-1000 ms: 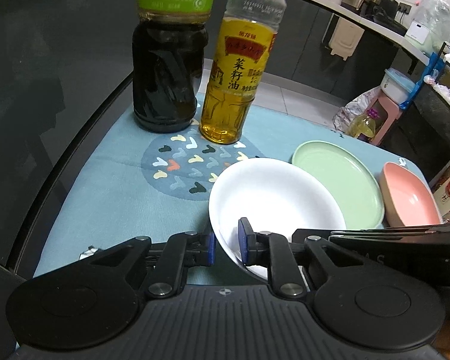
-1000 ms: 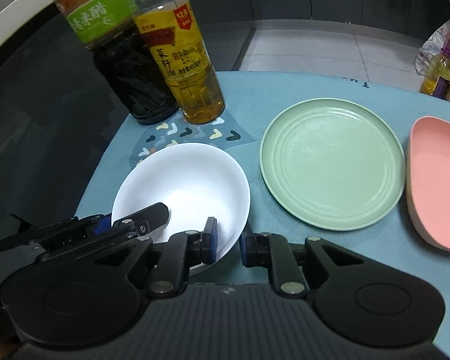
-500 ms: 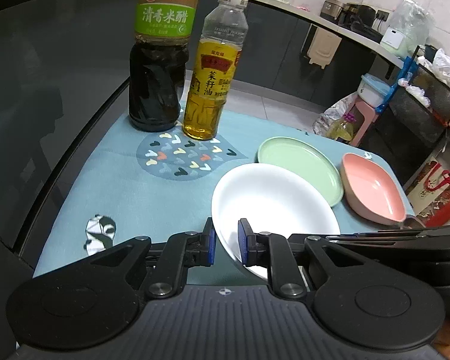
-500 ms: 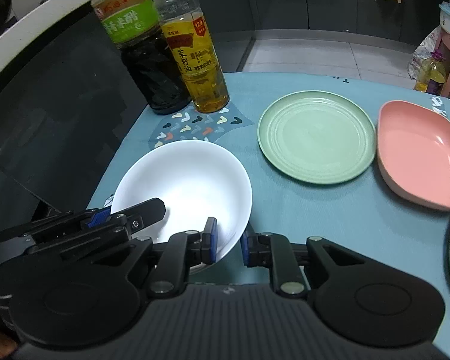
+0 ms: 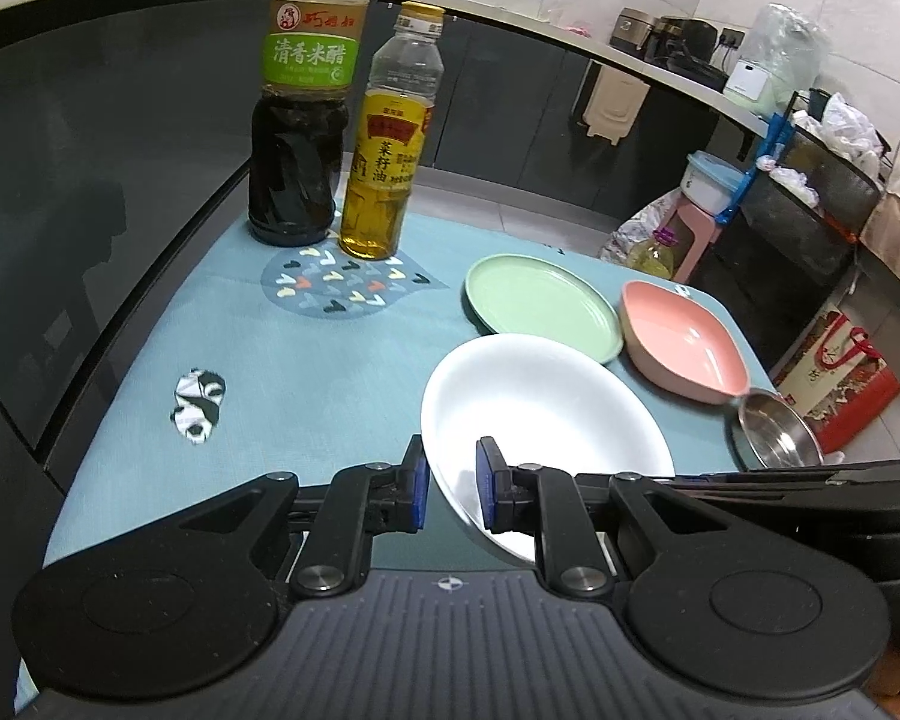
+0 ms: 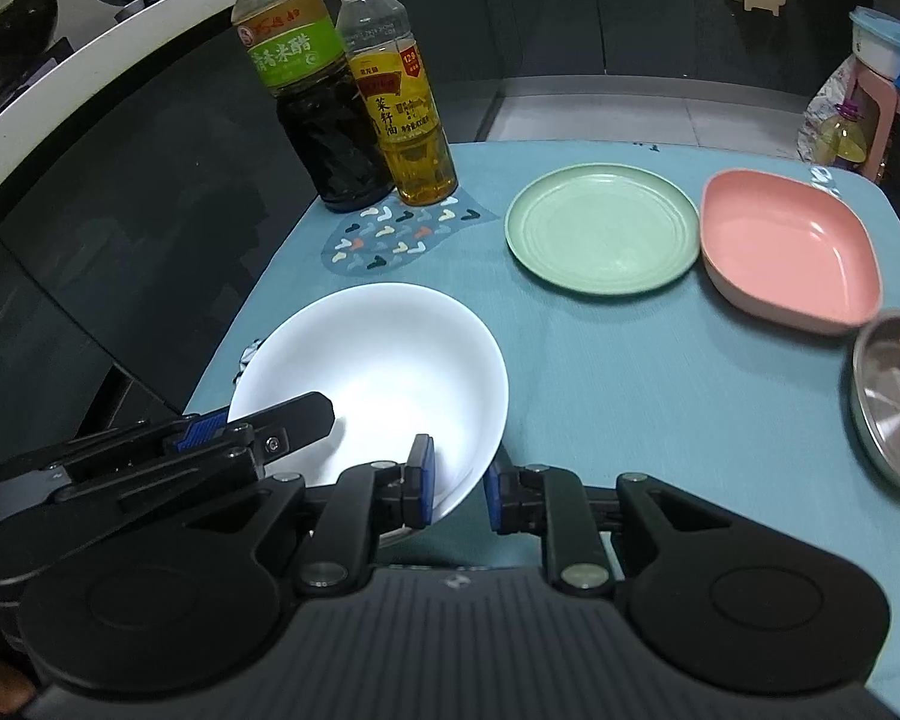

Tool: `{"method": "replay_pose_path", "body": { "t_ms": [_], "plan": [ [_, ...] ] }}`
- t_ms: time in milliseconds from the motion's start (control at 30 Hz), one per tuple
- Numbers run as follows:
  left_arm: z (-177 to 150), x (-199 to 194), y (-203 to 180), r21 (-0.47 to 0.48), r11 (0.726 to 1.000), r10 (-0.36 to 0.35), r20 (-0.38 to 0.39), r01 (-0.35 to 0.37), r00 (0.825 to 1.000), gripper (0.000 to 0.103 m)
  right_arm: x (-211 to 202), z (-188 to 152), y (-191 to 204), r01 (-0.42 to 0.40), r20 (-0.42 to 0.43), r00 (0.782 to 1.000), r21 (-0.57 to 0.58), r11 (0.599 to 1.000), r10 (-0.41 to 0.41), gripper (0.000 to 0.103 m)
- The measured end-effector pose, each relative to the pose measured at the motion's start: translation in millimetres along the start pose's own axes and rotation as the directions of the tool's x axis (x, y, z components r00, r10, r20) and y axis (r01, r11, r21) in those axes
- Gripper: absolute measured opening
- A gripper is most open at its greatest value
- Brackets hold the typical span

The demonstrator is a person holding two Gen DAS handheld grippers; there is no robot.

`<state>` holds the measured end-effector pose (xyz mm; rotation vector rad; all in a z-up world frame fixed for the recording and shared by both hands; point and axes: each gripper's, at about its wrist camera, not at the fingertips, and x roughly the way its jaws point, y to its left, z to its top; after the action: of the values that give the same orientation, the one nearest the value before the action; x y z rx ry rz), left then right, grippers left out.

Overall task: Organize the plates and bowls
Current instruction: 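Lift the white plate with both grippers and carry it toward the black bowl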

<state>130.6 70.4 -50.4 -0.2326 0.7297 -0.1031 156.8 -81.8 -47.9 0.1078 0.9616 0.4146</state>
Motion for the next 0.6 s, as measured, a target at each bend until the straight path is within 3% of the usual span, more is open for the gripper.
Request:
{"method": "replay_pose_path", "body": {
  "t_ms": [600],
  "plan": [
    [-46.2,-49.8,-26.5,0.059,0.997,-0.041,0.015,0.040,0.999,0.015,-47.7,-62.6,-1.4,0.017,0.044,0.999,0.025,1.000,-0.018,0.008]
  ]
}}
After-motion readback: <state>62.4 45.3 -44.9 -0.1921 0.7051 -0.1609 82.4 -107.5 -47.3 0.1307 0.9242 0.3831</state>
